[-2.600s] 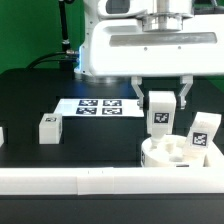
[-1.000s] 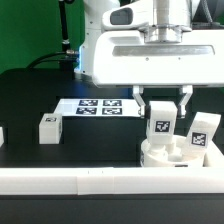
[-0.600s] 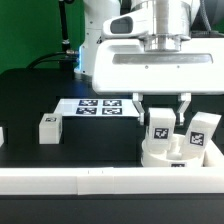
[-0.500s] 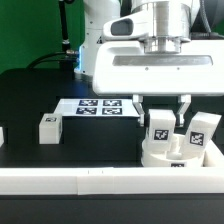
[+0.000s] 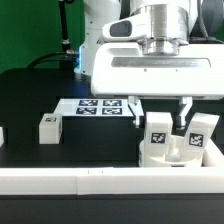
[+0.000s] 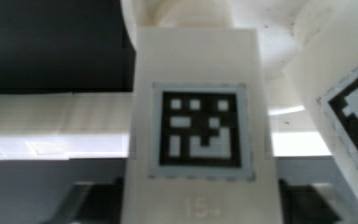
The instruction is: Assemble stool
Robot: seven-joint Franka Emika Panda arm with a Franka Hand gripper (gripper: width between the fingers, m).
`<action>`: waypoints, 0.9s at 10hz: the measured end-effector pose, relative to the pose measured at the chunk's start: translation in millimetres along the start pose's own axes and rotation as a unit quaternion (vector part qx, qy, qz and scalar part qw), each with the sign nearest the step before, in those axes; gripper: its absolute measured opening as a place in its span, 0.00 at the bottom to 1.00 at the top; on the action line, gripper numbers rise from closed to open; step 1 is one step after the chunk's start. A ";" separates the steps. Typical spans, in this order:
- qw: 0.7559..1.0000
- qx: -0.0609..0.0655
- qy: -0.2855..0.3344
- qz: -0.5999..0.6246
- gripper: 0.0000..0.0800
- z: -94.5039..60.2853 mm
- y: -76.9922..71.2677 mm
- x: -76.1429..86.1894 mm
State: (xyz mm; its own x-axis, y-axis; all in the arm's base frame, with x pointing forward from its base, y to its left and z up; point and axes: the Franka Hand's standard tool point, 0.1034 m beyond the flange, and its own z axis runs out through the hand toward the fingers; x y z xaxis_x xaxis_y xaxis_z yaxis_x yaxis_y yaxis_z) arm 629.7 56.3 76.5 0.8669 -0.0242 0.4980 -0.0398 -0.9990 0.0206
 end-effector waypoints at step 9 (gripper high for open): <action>1.000 0.005 -0.018 -0.006 0.81 -18.2 12.1 28.2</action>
Offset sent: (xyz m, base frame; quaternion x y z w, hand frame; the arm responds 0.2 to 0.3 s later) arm 0.0041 -0.0037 0.0264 0.0147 -0.0386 0.0217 0.9989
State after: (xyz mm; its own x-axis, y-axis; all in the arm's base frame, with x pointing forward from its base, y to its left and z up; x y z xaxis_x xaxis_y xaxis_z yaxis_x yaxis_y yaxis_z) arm 644.6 44.2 106.6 0.8848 -0.0143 0.4657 -0.0248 -0.9996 0.0163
